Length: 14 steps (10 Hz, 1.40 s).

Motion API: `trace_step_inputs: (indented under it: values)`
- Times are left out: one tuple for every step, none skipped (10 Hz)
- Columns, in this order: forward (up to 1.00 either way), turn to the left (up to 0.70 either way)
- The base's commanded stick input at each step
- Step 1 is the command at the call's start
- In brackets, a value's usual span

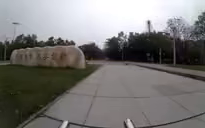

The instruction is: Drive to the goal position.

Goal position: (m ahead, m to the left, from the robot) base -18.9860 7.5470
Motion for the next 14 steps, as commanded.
trace_step_inputs:
  values:
    - [0.0, 0.7]
    - [0.0, 0.7]
    - [0.0, 0.7]
    - [0.0, 0.7]
    - [0.0, 0.7]
    - [0.0, 0.7]
    - [0.0, 0.7]
    - [0.0, 0.7]
    - [0.0, 0.7]
    - [0.0, 0.7]
    - [0.0, 0.7]
    - [0.0, 0.7]
    - [0.0, 0.7]
    - [0.0, 0.7]
